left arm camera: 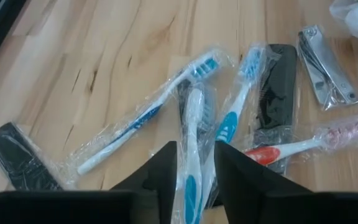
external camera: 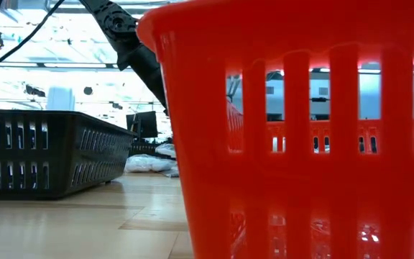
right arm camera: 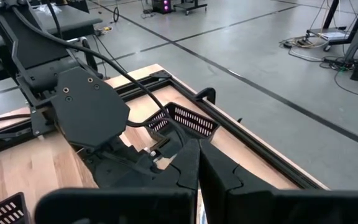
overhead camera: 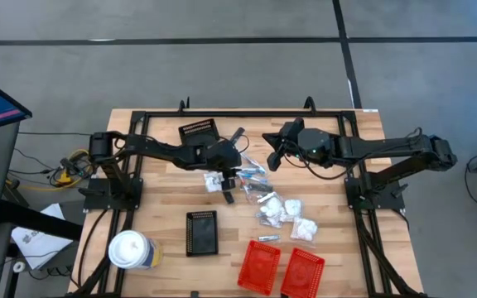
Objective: Pick & Place Travel size toiletries
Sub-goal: Put the blue toothbrush into the top black bin, then put the cotton pack into the bottom black bin
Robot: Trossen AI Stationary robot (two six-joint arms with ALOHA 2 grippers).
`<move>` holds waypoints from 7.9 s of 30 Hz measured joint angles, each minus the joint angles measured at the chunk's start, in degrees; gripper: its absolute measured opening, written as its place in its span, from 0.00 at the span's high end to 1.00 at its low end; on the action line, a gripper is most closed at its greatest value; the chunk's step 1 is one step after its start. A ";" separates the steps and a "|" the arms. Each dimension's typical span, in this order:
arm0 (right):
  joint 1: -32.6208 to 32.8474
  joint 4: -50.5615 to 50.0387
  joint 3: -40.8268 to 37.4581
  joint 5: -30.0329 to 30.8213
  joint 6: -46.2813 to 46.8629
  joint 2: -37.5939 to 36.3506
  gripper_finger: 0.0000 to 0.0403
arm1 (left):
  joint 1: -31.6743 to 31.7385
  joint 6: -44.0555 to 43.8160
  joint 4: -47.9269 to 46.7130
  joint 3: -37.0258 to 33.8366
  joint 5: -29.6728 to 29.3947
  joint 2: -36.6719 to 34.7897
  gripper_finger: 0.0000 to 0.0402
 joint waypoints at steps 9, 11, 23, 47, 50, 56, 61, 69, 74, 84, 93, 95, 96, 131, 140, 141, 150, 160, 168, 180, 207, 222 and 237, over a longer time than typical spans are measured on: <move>0.02 0.04 0.00 0.00 -0.25 0.01 1.00 | -0.35 1.32 0.06 0.00 -0.24 0.00 0.72; -0.28 0.38 0.00 0.00 -1.58 0.02 1.00 | -0.35 1.39 0.31 0.00 -0.23 0.00 0.72; -0.58 0.18 0.00 -0.02 -3.88 0.02 1.00 | -4.20 5.49 2.19 -0.07 0.05 0.00 0.72; -2.12 -1.39 0.00 0.02 -7.92 0.02 1.00 | 0.05 5.76 6.76 -2.49 -3.53 2.87 0.72; -2.12 -1.27 0.00 0.02 -7.93 0.02 1.00 | 0.26 5.68 7.18 -2.54 -0.76 3.30 0.72; -2.12 -1.27 0.00 0.00 -8.00 0.02 1.00 | -0.34 3.90 9.46 -2.51 -0.37 3.19 0.63; -2.12 -1.29 0.00 -0.02 -8.06 0.02 1.00 | 0.02 2.69 10.06 -2.45 1.66 4.58 0.48; -2.12 -1.22 0.00 -0.04 -7.26 0.02 1.00 | 1.09 0.57 11.62 -2.36 2.16 5.86 0.43; -2.12 -1.22 0.00 -0.07 -7.05 0.02 1.00 | 2.77 -0.77 11.56 -2.34 3.54 6.19 0.49; -2.12 -1.22 0.00 -0.07 -7.04 0.02 1.00 | 2.95 -0.77 10.99 -2.54 6.40 6.25 0.58; -2.12 -1.22 0.00 -0.07 -7.04 0.02 1.00 | 2.95 -0.79 9.45 -2.54 9.71 6.25 0.60; -2.12 -1.22 0.00 -0.07 -7.04 0.02 1.00 | 2.95 -0.79 9.36 -2.54 9.73 6.25 0.60; -2.12 -1.22 0.00 -0.07 -7.04 0.02 1.00 | 2.95 -0.79 9.34 -2.54 9.73 6.25 0.61; -2.13 -1.72 -0.02 -0.04 -7.04 0.02 1.00 | 3.03 -2.15 4.42 0.00 0.65 1.29 1.00; -2.15 -4.57 -0.02 -0.03 -7.04 0.02 1.00 | 4.27 -11.49 -12.71 0.62 -22.01 -16.47 1.00; -2.16 -4.87 -0.04 -0.02 -7.04 0.02 1.00 | 5.06 -12.87 -15.74 0.46 -23.56 -17.49 1.00; -1.77 -6.59 -0.02 -0.01 -7.04 0.00 1.00 | 14.45 -19.97 -25.97 -1.50 -24.84 -16.23 1.00; -1.88 -6.60 -0.02 0.04 -7.21 0.00 1.00 | 18.00 -20.87 -19.27 -3.39 -21.22 -7.77 1.00; -1.90 -6.36 -0.02 0.07 -7.13 0.00 1.00 | 19.47 -19.66 -13.81 -3.40 -20.37 -3.19 0.99; -1.88 -6.30 -0.02 0.07 -7.28 0.00 1.00 | 16.08 -17.89 -14.37 -3.39 -26.87 -9.19 0.63; -1.73 -5.94 -0.02 0.06 -7.52 0.00 1.00 | -13.45 -14.75 -8.18 -3.41 -17.66 -23.08 0.54; 1.88 -10.25 0.07 -0.09 -5.53 -8.21 1.00 | -9.23 1.82 6.71 -2.47 -6.44 -0.50 0.49; 3.41 -10.71 0.00 0.09 -7.52 -7.37 1.00 | -2.74 4.29 7.76 5.70 5.45 6.99 0.46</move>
